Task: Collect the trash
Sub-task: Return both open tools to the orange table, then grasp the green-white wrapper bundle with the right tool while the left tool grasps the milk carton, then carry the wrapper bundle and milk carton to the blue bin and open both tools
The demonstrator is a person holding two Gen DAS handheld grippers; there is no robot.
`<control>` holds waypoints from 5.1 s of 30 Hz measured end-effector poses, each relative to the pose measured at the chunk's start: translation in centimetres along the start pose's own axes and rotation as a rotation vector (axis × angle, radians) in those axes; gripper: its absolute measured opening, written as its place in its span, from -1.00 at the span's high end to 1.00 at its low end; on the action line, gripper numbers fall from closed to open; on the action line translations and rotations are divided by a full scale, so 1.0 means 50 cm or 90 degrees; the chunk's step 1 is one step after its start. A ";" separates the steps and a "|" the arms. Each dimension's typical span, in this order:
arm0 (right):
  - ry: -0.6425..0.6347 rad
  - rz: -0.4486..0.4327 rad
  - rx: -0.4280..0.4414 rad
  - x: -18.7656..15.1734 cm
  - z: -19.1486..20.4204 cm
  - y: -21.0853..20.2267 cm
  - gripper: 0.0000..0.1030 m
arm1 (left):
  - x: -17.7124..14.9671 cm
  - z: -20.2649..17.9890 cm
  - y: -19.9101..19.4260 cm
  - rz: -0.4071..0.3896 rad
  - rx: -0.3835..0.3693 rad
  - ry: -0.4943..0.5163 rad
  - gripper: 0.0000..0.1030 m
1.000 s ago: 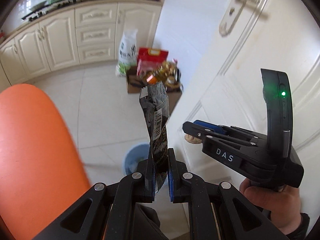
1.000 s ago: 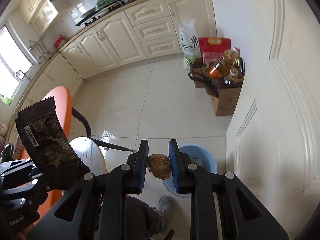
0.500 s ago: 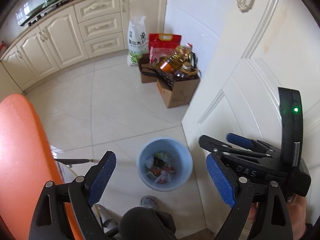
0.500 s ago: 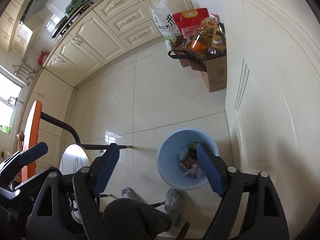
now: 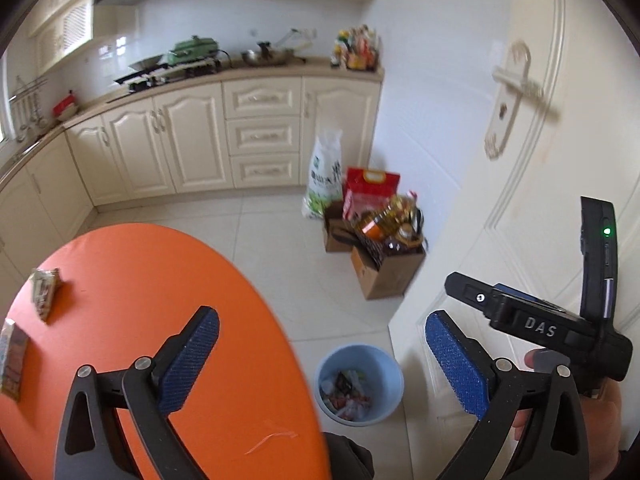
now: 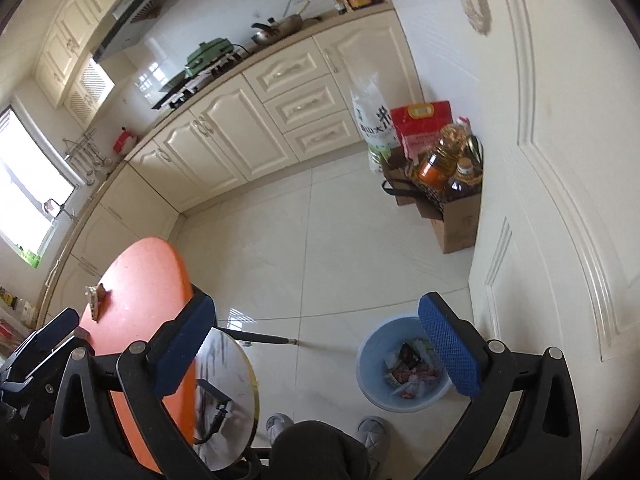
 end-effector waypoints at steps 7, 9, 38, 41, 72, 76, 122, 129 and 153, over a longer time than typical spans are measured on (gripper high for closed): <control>-0.103 -0.063 0.060 0.061 0.228 -0.082 -1.00 | -0.050 0.186 -0.211 -0.095 0.040 -0.069 -0.98; -0.135 -0.075 0.080 0.071 0.305 -0.096 -1.00 | -0.078 0.227 -0.266 -0.124 0.059 -0.087 -0.98; -0.414 0.029 0.190 0.007 0.914 0.187 -1.00 | -0.188 0.638 -0.363 -0.145 0.304 -0.289 -0.98; -0.420 0.059 0.182 0.009 0.926 0.266 -1.00 | -0.152 0.671 -0.304 -0.112 0.310 -0.285 -0.98; -0.498 0.162 0.283 -0.016 0.994 0.546 -0.05 | 0.073 0.888 0.009 0.001 0.222 -0.290 0.09; -0.483 0.159 0.293 -0.016 0.975 0.516 0.07 | 0.080 0.898 0.012 -0.003 0.212 -0.290 0.10; -0.329 -0.019 0.196 0.083 0.536 0.043 0.16 | 0.019 0.397 -0.169 -0.143 0.077 -0.131 0.10; -0.260 -0.056 0.101 0.075 0.313 -0.083 0.16 | -0.024 0.185 -0.161 -0.137 -0.009 -0.062 0.10; 0.007 0.134 0.001 -0.159 -0.176 0.124 0.15 | -0.173 -0.162 0.234 0.198 -0.047 0.065 0.09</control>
Point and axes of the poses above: each gripper's, at about its wrist camera, not at the fingertips, and y roughly the way its jaws point, z to its left, x to its top, the point moved 5 cm from there along y, roughly the way its jaws point, and after that the axes turned 14 degrees about -y, right-handed, at the moved point
